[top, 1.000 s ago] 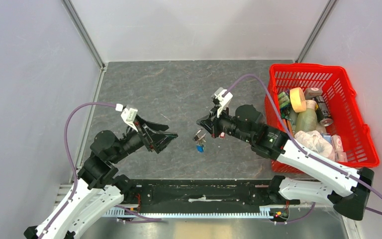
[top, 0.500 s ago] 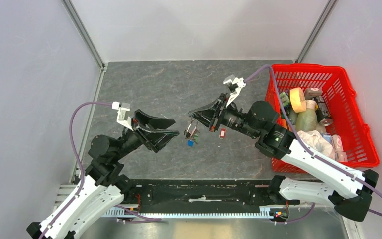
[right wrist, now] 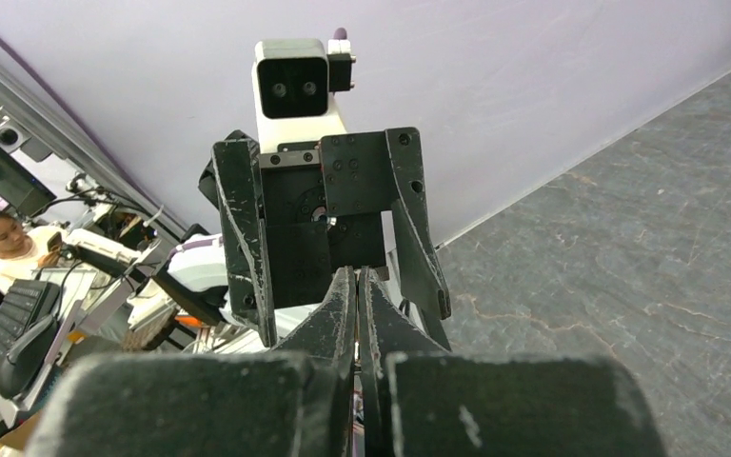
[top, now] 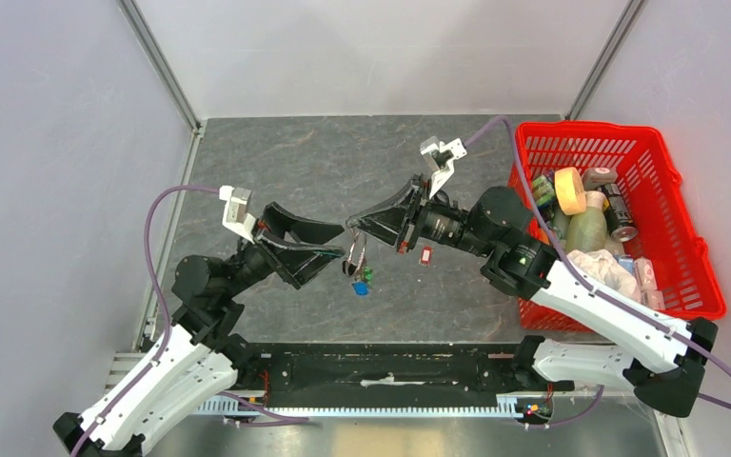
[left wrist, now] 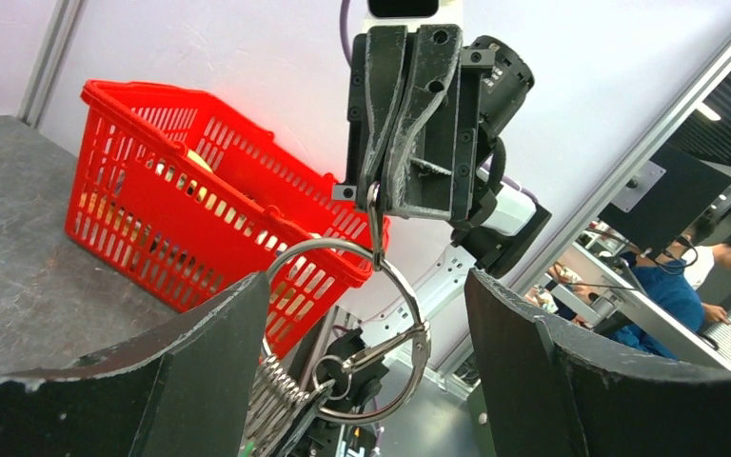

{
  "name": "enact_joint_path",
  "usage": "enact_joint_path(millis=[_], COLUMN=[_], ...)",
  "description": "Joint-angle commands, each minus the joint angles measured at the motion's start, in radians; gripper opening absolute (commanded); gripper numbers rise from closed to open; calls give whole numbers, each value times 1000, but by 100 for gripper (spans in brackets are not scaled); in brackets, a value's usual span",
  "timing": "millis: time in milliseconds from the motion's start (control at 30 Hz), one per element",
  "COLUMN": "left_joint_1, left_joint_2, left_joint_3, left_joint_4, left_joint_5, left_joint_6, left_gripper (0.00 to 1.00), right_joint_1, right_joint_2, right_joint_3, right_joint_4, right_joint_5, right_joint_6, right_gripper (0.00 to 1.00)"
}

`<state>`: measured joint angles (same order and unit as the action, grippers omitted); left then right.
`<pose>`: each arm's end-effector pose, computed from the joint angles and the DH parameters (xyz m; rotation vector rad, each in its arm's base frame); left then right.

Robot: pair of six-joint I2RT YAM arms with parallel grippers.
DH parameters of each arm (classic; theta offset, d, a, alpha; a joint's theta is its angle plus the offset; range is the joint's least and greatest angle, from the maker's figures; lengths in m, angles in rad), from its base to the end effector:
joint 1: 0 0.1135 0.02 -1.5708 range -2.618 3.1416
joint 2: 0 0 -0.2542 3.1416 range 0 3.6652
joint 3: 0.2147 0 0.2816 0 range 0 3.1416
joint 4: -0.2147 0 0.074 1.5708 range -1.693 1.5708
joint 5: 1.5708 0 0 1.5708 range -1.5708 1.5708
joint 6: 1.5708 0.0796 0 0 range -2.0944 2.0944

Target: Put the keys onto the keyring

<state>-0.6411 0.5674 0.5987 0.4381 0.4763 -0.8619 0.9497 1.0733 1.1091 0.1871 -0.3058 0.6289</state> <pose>0.1447 -0.1536 0.3842 0.3446 1.2644 -1.5712 0.1654 0.2723 0.4398 -0.5278 1.4414 1.5031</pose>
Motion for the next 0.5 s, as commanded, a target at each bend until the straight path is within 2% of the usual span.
enact_joint_path(millis=[0,267,467], left_joint_1=[-2,-2,-2], left_joint_2=[5,50,60], left_joint_3=[14,8,6], left_joint_4=[92,167,189], left_joint_5=[38,82,94], left_joint_6=[-58,-108,-122], left_gripper=[82,80,76], right_joint_1=[1,1,1], right_joint_2=[11,39,43], right_joint_3=[65,82,93], right_joint_4=[72,93,82], right_joint_5=[-59,-83,-73], right_joint_6=[16,26,22], right_gripper=[0,0,0])
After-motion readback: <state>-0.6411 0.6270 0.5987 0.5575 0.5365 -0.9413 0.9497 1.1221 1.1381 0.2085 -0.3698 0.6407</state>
